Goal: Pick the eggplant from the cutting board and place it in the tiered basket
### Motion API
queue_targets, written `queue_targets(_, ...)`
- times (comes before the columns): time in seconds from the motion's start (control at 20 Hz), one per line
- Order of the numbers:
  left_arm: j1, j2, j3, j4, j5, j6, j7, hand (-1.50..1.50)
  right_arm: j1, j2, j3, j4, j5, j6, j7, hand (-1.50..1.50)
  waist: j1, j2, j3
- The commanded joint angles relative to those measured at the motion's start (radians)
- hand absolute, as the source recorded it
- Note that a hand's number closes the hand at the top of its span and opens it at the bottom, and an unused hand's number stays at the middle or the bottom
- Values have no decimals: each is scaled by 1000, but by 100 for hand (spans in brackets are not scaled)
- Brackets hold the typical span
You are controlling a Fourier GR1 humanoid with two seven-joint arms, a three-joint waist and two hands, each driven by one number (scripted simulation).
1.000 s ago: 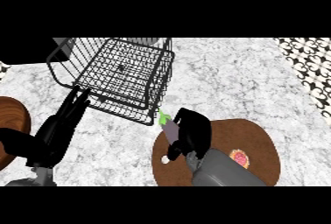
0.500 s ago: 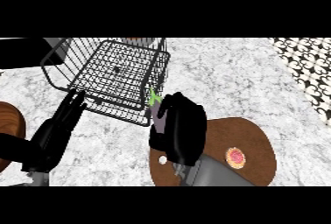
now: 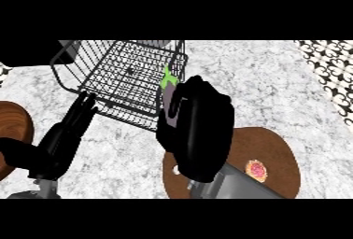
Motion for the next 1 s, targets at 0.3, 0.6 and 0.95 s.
queue_targets(0.3,-39,-14,-42,79,1,-25,49,0,-227,18,-192,57,-29,211,236,150,74,30,-8)
queue_targets(0.6,-81,-43,-81,114,-28,-24,40,0,-379,18,-338,192,-41,200,236,150,101,42,-7)
queue_targets(0.95,-141,-95,-121,117,-43,4,79,0,-496,18,-412,427,-87,80,222,150,135,58,-5)
